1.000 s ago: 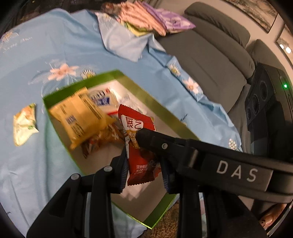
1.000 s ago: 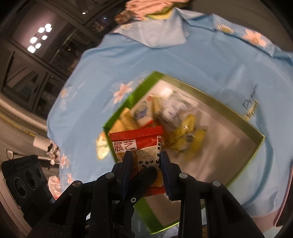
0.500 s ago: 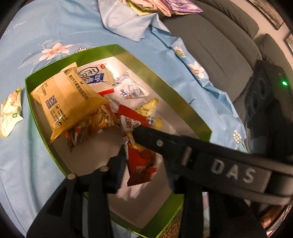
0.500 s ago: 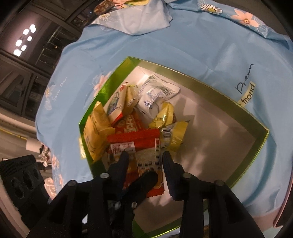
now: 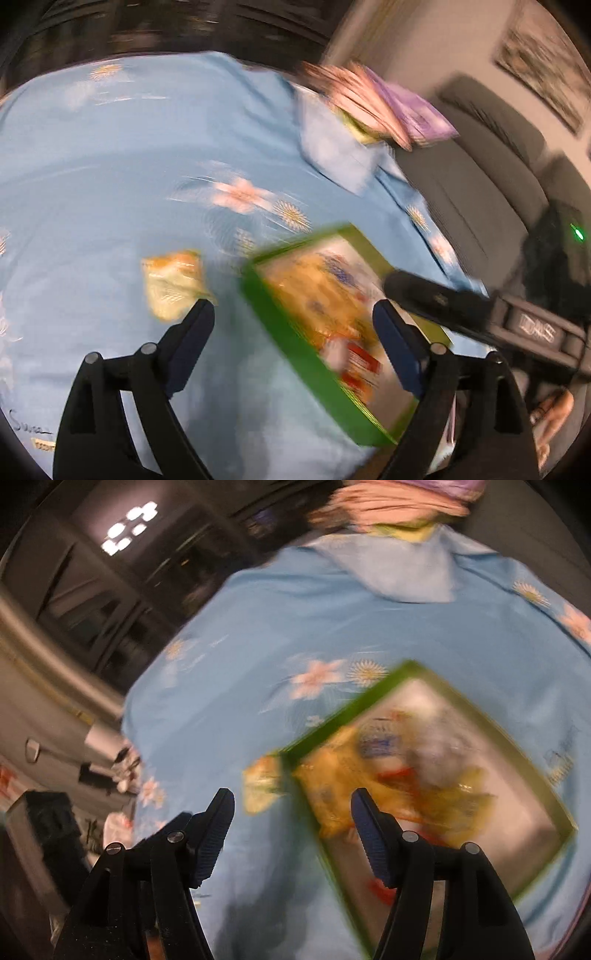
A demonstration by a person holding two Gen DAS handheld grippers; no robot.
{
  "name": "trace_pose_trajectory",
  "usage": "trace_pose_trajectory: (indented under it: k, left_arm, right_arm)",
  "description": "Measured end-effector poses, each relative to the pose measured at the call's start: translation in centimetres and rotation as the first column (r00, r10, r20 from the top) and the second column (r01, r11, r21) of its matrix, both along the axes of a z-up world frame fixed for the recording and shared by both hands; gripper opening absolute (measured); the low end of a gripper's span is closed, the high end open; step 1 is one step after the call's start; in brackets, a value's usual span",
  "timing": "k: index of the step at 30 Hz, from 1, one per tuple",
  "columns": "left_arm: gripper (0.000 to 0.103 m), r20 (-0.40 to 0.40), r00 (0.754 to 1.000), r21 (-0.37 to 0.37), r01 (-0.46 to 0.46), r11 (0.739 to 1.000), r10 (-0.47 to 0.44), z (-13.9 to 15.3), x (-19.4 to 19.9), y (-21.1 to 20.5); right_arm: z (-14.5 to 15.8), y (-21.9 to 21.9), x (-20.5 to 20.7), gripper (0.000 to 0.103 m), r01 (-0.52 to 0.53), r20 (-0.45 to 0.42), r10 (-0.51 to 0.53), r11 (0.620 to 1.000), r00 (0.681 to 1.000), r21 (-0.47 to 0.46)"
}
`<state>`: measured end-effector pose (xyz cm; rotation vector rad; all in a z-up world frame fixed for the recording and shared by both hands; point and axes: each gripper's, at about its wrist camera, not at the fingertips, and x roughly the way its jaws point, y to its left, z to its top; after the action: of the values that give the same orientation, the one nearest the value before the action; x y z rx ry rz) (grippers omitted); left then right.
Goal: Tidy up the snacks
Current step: 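Move the right tool back to the pale green-yellow packet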
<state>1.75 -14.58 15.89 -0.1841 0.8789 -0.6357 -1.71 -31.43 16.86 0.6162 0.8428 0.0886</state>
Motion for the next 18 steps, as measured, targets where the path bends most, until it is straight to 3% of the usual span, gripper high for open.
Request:
trace_pose_trajectory:
  k: [3,6,8,12,15,18]
  left_arm:
    - [0.087,-0.059,0.992,-0.017,-0.113,0.993,0.112,-1.8,3.0,3.6]
    - [0.086,-0.151,0.970,-0.043,-0.201,0.979,0.193,-4.6,5.8,6.4]
    - [0.085,-0.215,0.950,-0.044,-0.239,0.970,0.225,-6.7,7.3,7.6]
    - [0.081,-0.294,0.934,-0.057,-0.231,0.971,0.205,-10.1,9.4,7.6]
    - [0.080,-0.333,0.927,-0.051,-0.201,0.978,0.173,-11.7,10.2,6.3]
    - [0.070,-0.354,0.924,-0.050,-0.176,0.983,0.148,-12.8,10.8,5.3]
  right_arm:
    - [0.1,4.2,3.3,0.066,-0.109,-0.015,0.109,0.994,0.994,0.001]
    - [-1.5,7.5,7.6,0.066,-0.138,-0.090,0.133,0.989,0.987,-0.054]
    - [-2.9,9.0,10.1,0.066,-0.169,-0.144,0.161,0.985,0.976,-0.044]
    - [-6.2,11.7,14.7,0.066,-0.257,-0.250,0.242,0.966,0.937,-0.027]
    - [-8.6,12.4,17.0,0.066,-0.251,-0.337,0.212,0.965,0.917,-0.077]
    - [-10.3,13.0,18.3,0.065,-0.277,-0.394,0.206,0.951,0.896,-0.134]
